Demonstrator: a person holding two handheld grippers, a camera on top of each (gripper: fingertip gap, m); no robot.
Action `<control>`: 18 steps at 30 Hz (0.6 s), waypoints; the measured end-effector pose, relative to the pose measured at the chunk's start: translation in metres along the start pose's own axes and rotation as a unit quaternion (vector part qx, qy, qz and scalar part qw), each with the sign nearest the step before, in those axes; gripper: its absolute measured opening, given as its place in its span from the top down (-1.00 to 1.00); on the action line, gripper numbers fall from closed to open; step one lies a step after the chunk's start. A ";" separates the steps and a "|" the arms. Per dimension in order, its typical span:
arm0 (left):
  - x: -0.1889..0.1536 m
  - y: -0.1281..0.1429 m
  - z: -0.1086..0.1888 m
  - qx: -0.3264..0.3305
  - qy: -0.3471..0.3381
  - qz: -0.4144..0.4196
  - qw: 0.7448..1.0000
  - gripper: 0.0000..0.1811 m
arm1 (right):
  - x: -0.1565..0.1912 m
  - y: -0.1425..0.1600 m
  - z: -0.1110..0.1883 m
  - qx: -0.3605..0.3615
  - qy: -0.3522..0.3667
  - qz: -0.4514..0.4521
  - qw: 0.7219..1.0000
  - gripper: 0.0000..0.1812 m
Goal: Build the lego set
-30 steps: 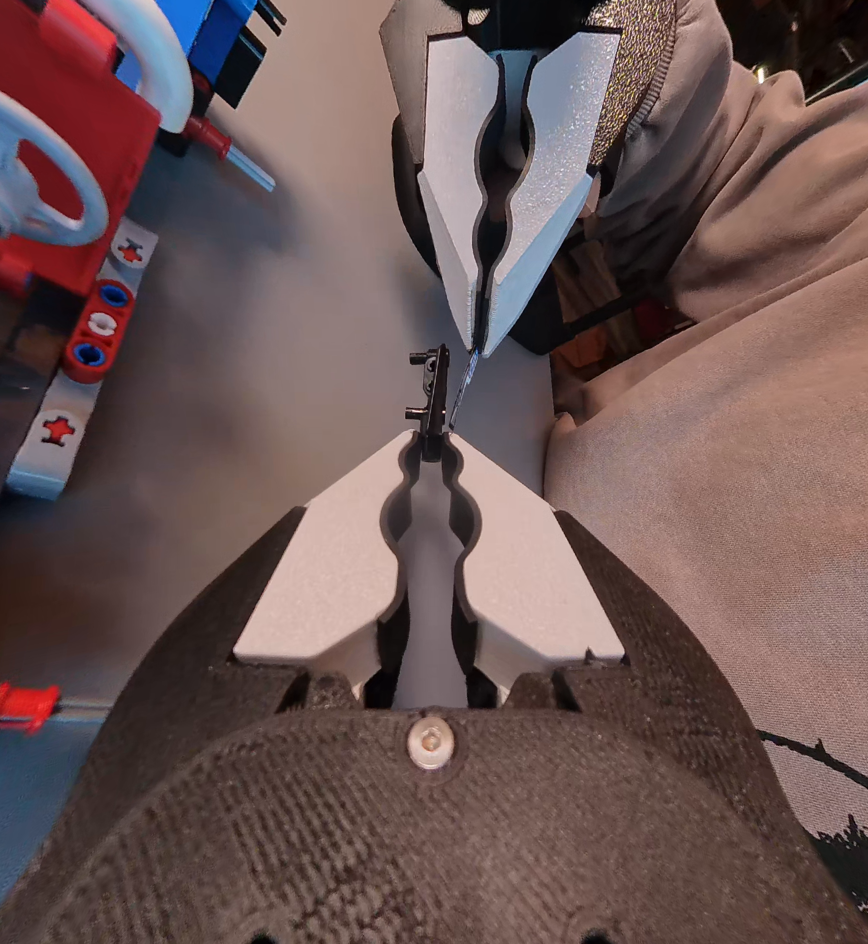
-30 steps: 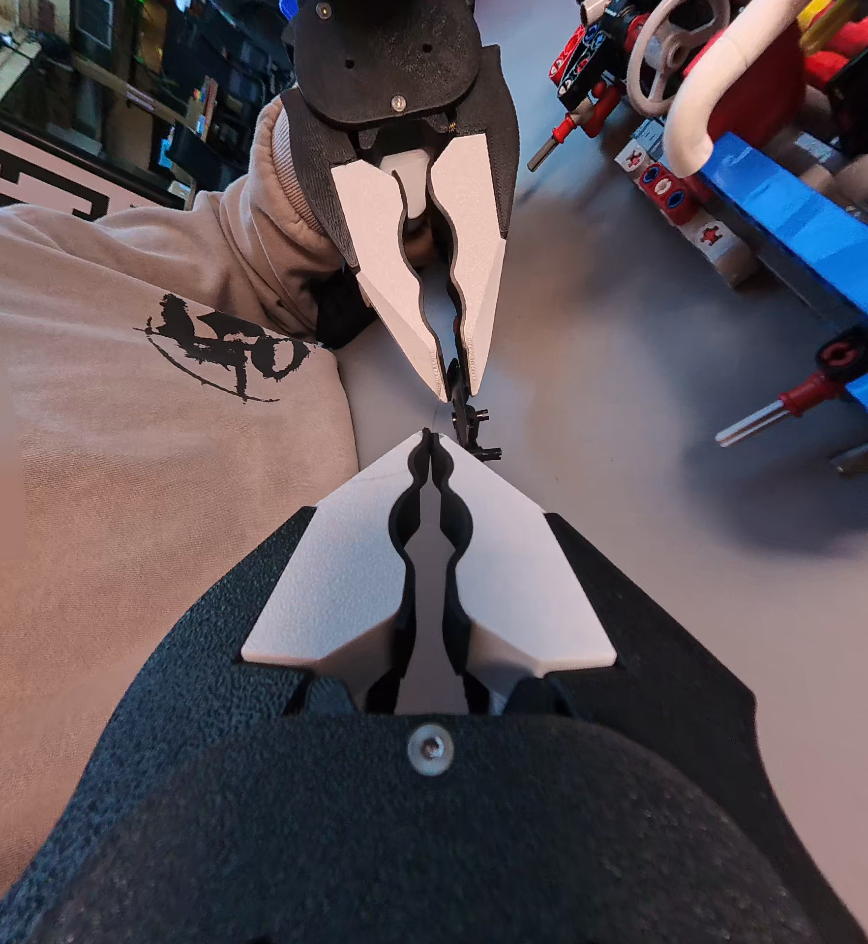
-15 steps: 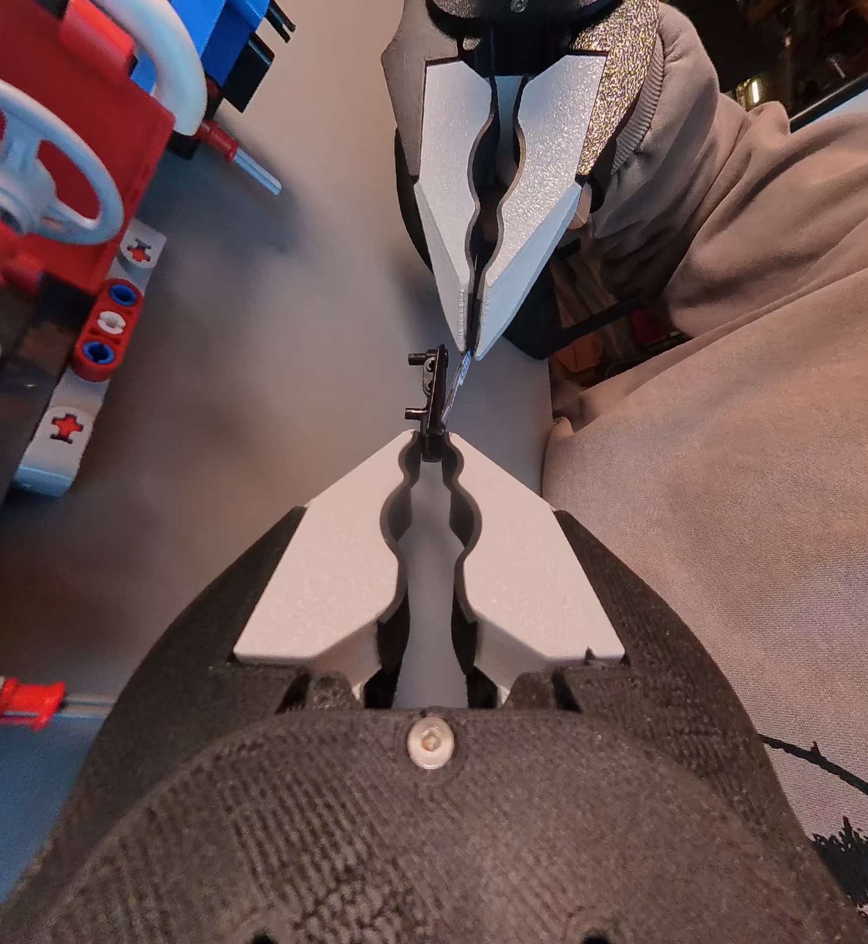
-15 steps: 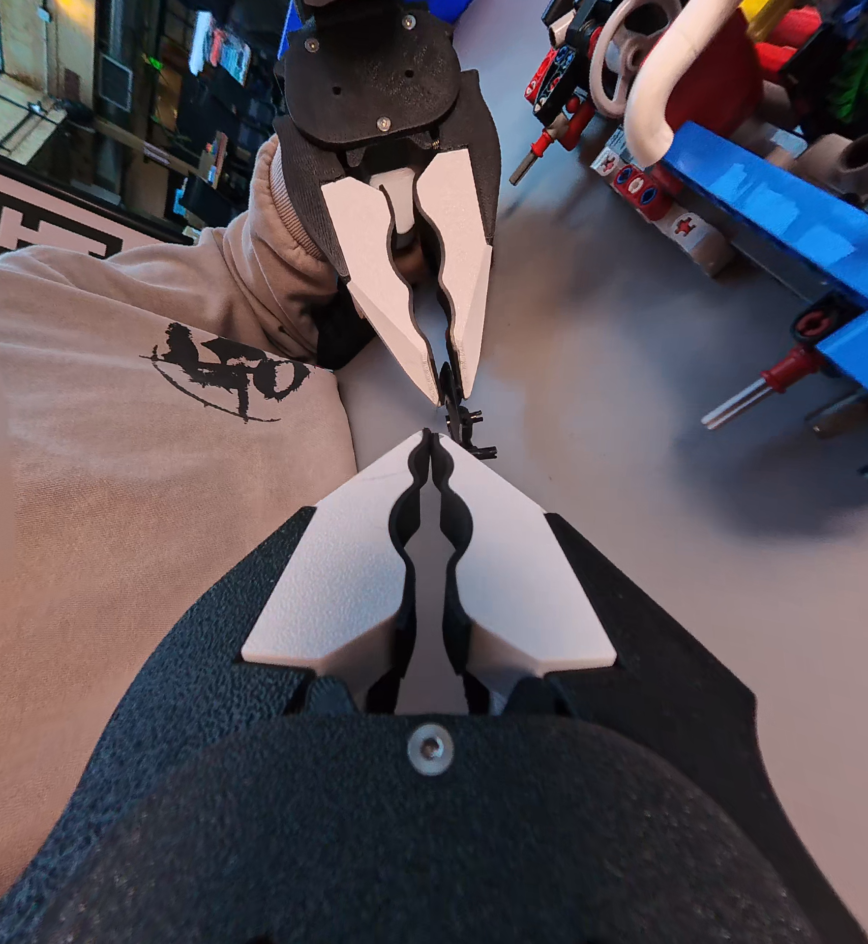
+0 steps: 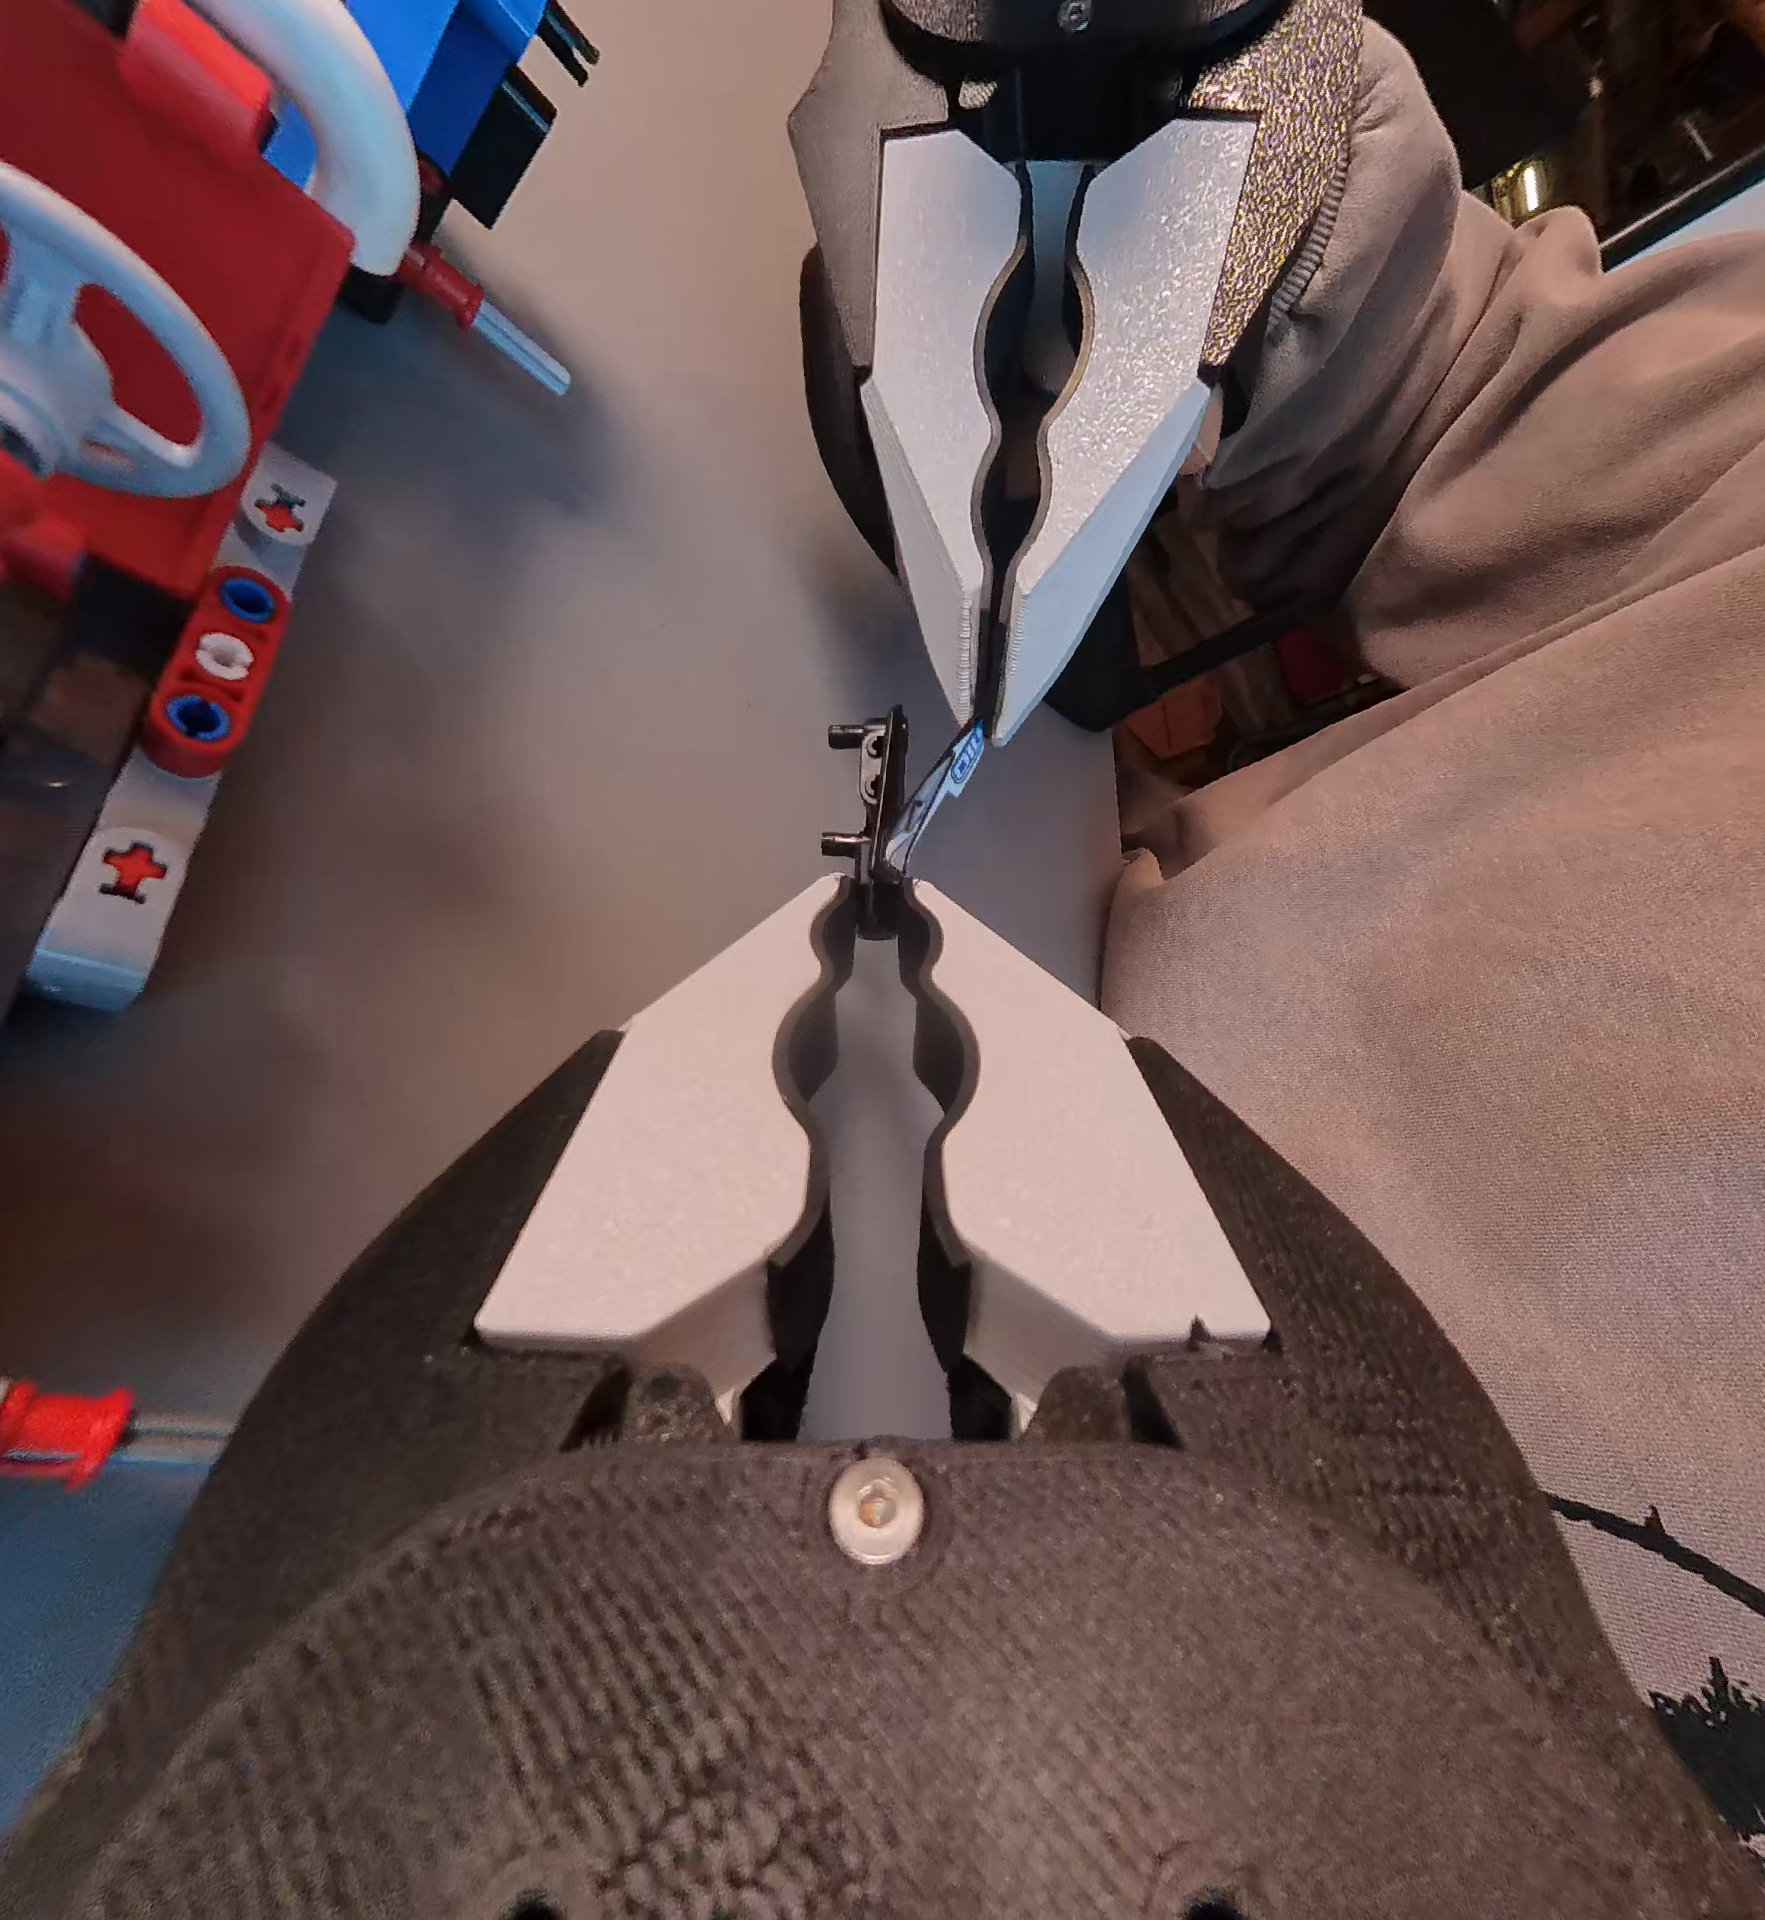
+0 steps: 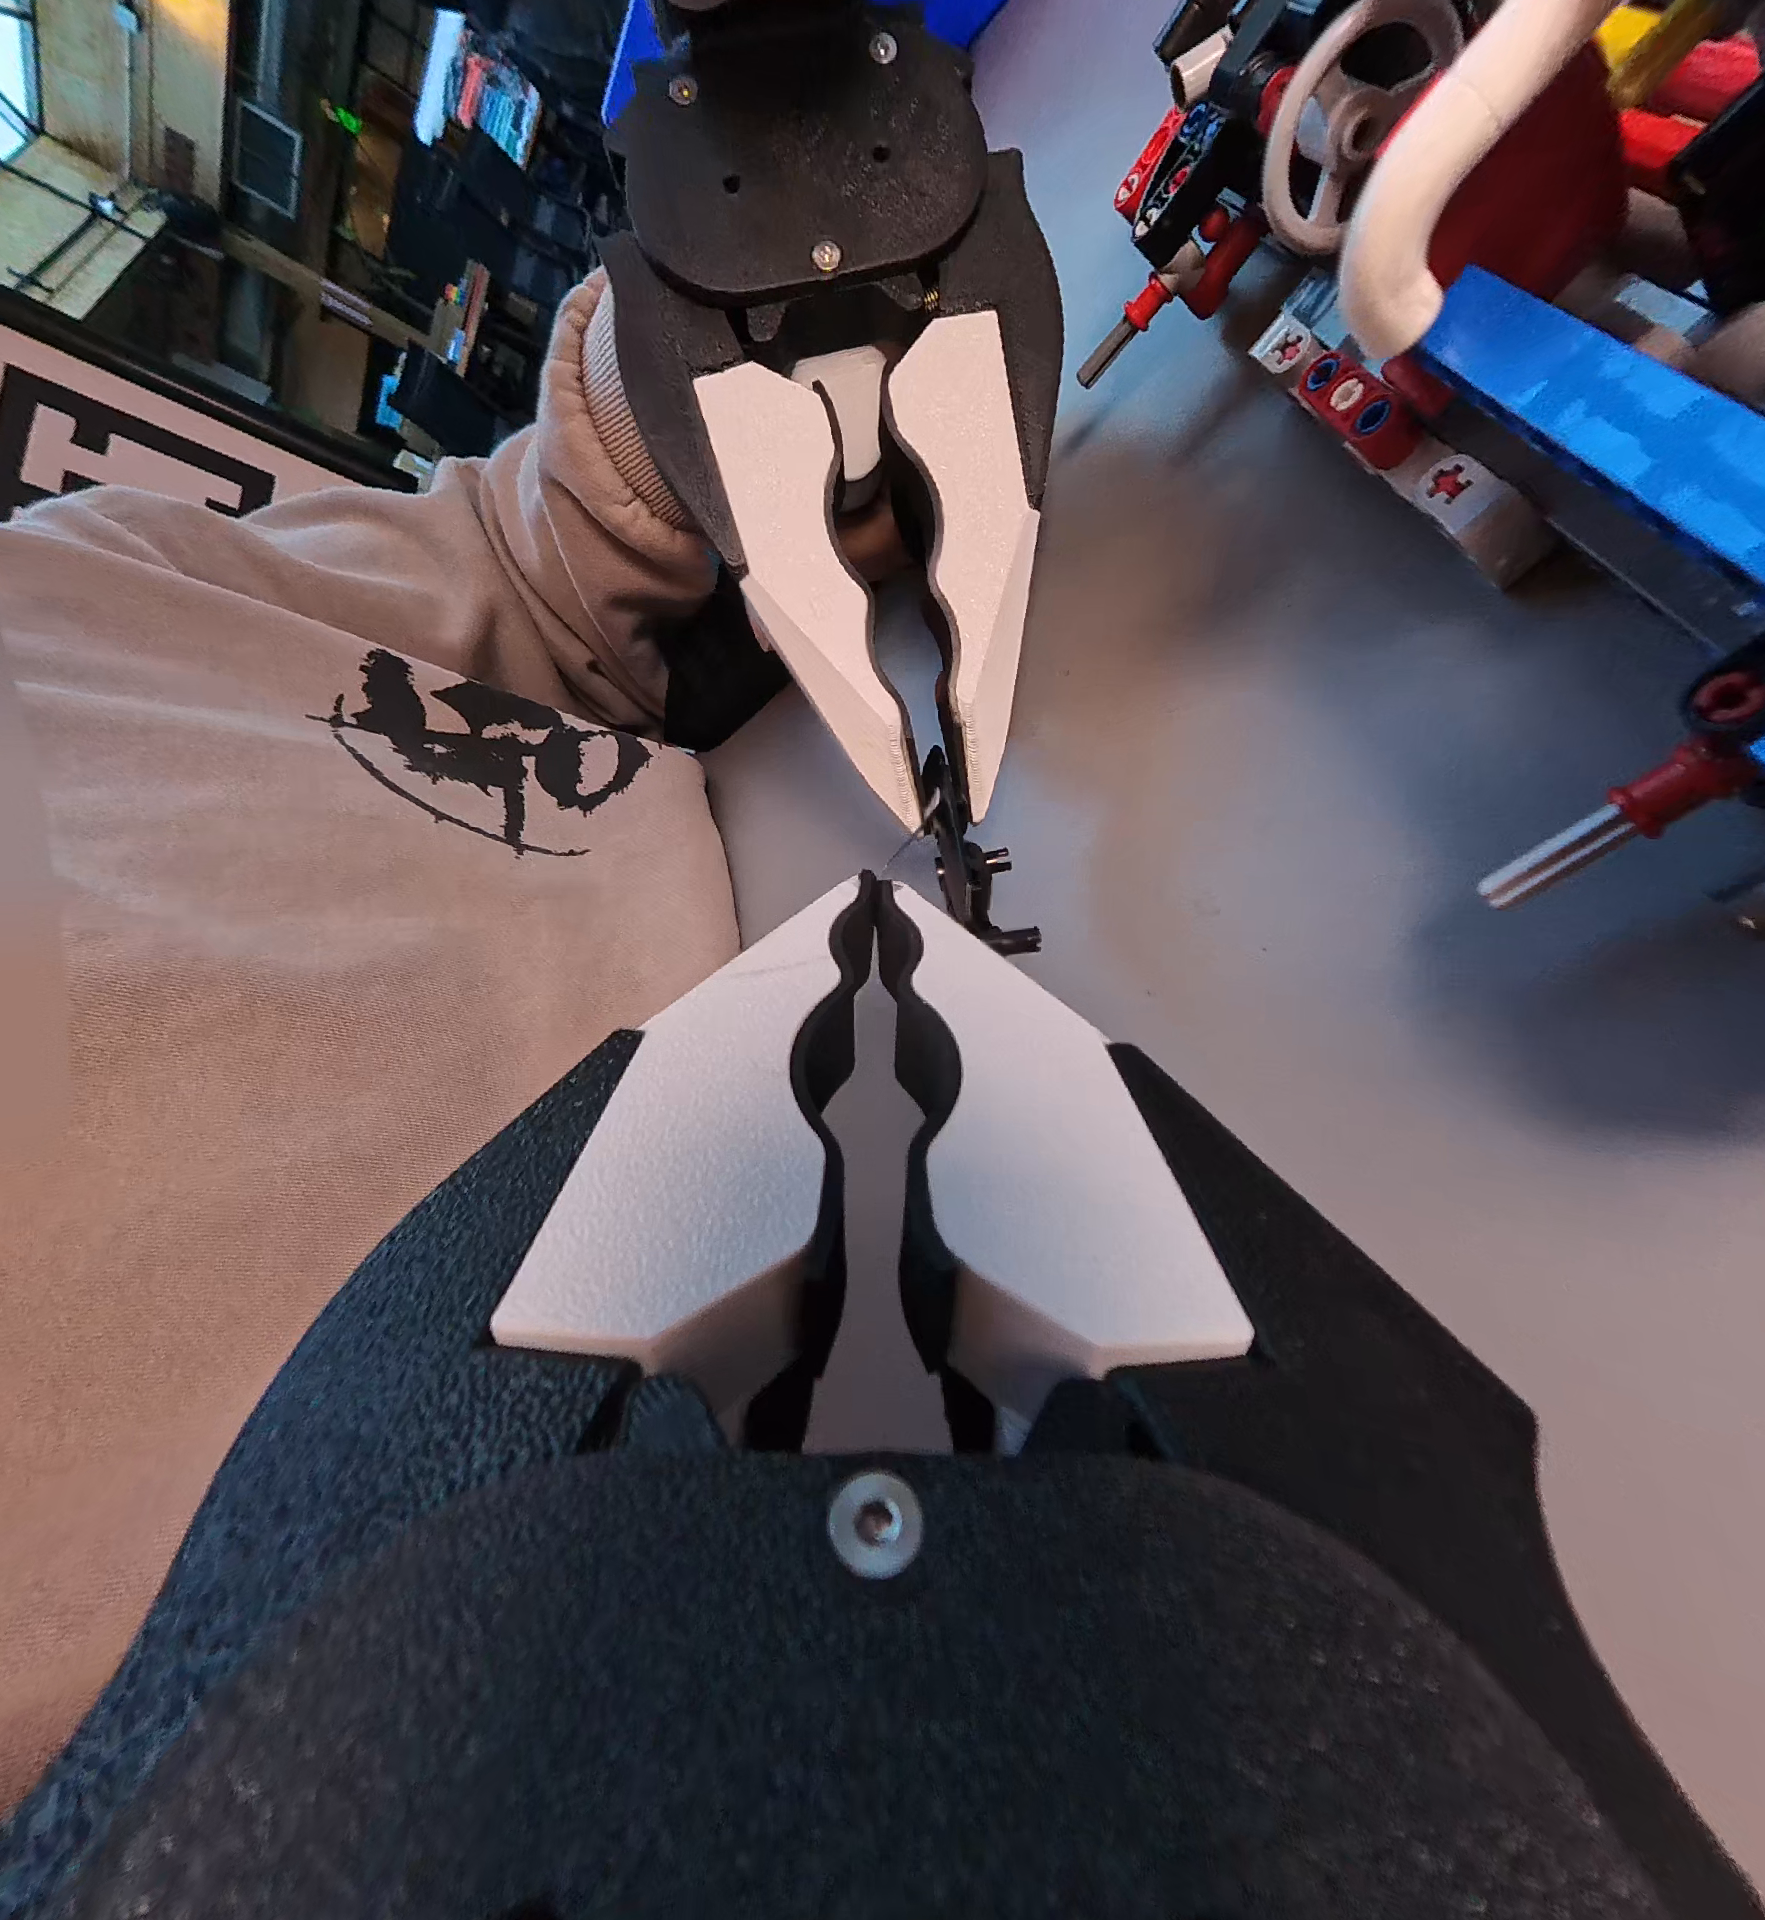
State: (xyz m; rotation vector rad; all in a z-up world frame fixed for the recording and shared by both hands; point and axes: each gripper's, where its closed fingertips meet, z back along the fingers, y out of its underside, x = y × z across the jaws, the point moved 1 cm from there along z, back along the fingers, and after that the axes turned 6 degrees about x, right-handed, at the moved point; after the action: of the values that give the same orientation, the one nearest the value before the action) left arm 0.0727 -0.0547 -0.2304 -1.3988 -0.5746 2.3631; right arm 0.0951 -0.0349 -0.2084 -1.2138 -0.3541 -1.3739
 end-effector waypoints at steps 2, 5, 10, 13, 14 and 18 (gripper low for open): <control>-0.001 0.000 0.000 0.001 0.001 -0.002 1.000 0.95 | 0.001 -0.002 0.001 0.001 0.004 0.009 1.000 1.00; -0.001 0.001 -0.001 0.003 0.001 -0.003 1.000 0.95 | 0.006 -0.009 0.007 -0.012 0.000 0.023 1.000 1.00; -0.002 0.000 0.000 -0.002 0.008 -0.002 1.000 0.95 | 0.009 -0.015 0.014 -0.039 -0.003 0.033 0.999 1.00; -0.002 -0.001 0.002 -0.008 0.008 0.001 1.000 0.95 | 0.017 -0.024 0.016 -0.102 -0.025 0.029 0.994 1.00; -0.001 -0.001 0.002 -0.008 0.006 0.001 1.000 0.95 | 0.019 -0.028 0.018 -0.132 -0.035 0.019 0.990 1.00; -0.001 0.002 -0.002 0.009 -0.024 -0.024 0.999 0.93 | 0.016 -0.025 0.015 -0.169 -0.026 0.002 0.985 1.00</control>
State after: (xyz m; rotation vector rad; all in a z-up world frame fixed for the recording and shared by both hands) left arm 0.0746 -0.0561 -0.2314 -1.3101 -0.5925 2.3638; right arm 0.0839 -0.0253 -0.1784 -1.5296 -0.1568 -1.4393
